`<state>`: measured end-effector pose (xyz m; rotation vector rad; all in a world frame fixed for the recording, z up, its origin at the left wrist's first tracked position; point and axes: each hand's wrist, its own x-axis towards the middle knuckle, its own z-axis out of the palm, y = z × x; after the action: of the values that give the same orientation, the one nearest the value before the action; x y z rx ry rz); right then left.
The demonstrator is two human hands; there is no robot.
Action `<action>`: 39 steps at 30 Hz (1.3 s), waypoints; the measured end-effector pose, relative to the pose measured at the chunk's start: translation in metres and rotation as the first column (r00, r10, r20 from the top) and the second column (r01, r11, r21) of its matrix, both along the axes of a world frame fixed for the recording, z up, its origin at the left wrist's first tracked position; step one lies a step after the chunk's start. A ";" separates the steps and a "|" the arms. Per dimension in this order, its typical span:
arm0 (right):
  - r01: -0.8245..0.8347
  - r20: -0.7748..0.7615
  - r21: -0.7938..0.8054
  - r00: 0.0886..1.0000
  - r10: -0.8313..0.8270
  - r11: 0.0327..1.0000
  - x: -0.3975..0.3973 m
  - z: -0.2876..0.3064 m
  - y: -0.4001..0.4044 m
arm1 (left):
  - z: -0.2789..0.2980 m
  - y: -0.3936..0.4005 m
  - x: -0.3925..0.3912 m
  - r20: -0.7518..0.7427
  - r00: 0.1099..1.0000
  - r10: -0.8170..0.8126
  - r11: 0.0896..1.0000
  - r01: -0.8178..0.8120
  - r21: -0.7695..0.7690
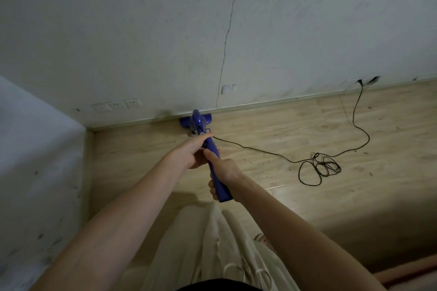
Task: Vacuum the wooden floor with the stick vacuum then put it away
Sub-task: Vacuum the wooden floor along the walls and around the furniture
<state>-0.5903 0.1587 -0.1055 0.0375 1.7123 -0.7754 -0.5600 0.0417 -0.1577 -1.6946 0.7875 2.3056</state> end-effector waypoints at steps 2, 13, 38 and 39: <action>0.042 0.004 -0.018 0.999 -0.042 0.999 0.009 -0.003 -0.005 | -0.002 -0.005 0.005 0.005 1.000 -0.018 1.000 0.018 0.001; -0.111 -0.012 0.065 0.994 0.112 0.992 -0.002 -0.007 0.041 | 0.005 0.045 0.007 -0.033 0.999 -0.016 1.000 0.016 -0.012; -0.114 -0.012 0.011 0.993 0.114 0.993 -0.002 -0.007 0.097 | 0.008 0.108 0.014 -0.084 0.994 0.076 0.997 -0.077 -0.001; -0.112 -0.018 0.022 0.993 0.113 0.993 -0.004 -0.010 0.092 | 0.005 0.104 0.010 -0.083 0.993 0.089 0.996 -0.089 -0.006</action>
<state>-0.5946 0.2504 -0.1156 -0.0515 1.7254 -0.6758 -0.5498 0.1457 -0.1526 -1.6809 0.7540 2.4491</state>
